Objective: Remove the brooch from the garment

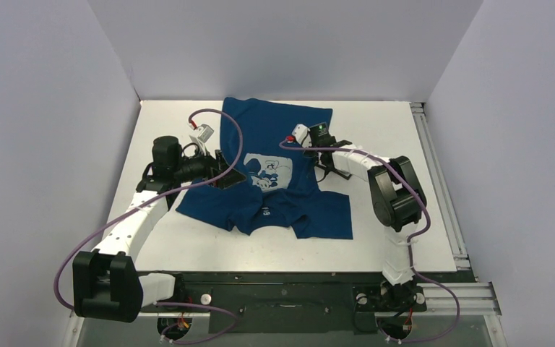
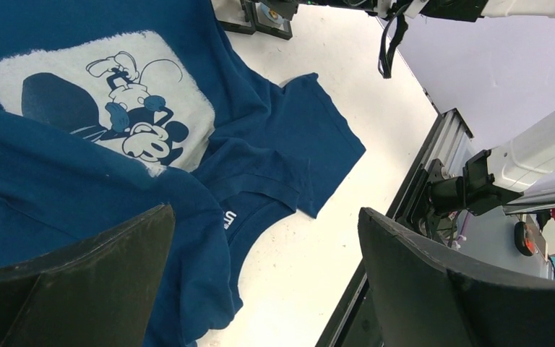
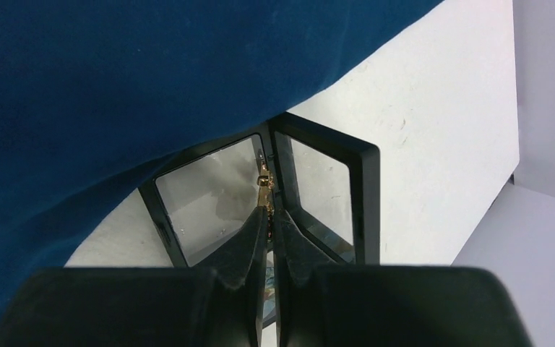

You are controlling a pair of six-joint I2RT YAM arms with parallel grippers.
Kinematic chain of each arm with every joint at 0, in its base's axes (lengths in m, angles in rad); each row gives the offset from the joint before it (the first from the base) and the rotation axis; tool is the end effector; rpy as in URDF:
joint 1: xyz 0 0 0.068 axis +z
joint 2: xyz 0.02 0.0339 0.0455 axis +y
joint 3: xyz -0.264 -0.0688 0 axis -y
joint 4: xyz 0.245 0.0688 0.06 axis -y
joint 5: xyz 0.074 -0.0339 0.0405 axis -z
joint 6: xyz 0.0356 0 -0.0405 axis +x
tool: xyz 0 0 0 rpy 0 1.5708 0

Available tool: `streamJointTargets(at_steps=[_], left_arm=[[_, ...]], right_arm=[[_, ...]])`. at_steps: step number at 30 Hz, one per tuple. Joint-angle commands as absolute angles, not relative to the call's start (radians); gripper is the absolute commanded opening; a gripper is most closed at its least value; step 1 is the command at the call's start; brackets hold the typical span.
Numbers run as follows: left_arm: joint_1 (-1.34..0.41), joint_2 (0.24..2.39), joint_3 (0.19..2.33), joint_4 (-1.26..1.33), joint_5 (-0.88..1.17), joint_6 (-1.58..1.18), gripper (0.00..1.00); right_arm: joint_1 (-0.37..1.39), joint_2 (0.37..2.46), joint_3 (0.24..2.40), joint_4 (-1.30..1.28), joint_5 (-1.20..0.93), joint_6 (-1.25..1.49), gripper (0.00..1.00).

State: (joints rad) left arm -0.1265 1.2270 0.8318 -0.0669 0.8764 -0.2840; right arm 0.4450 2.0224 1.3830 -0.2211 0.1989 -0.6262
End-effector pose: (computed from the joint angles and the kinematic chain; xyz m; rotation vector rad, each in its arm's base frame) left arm 0.2613 -0.0608 0.2800 0.4114 1.9925 -1.1429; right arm 0.3989 0.1825 0.1704 -1.1642 2.1381 -0.3234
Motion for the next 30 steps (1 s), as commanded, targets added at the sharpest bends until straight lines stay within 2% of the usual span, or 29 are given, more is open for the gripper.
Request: streamJointTargets(at_steps=[1,15,19,25,30], left_arm=[[-0.116,1.232,0.888,-0.081,0.898,-0.259,0.96],[-0.107,1.238,0.912,-0.147,0.872,-0.174,0.96],[-0.089,1.249,0.967,-0.289,0.769,0.009,0.96],[-0.014,1.323,1.085,-0.583,0.635,0.428,0.96],[0.056,1.449,1.192,-0.760,0.553,0.654,0.99]], right_arm=[[0.460,2.031,1.426,-0.216,0.224,-0.642,0.03],[0.512,1.981,1.419,-0.276,0.152,-0.582,0.35],[0.506,1.904,1.420,-0.320,0.089,-0.525,0.43],[0.478,1.750,1.390,-0.447,-0.078,-0.461,0.57],[0.463,1.635,1.333,-0.592,-0.180,-0.475,0.58]])
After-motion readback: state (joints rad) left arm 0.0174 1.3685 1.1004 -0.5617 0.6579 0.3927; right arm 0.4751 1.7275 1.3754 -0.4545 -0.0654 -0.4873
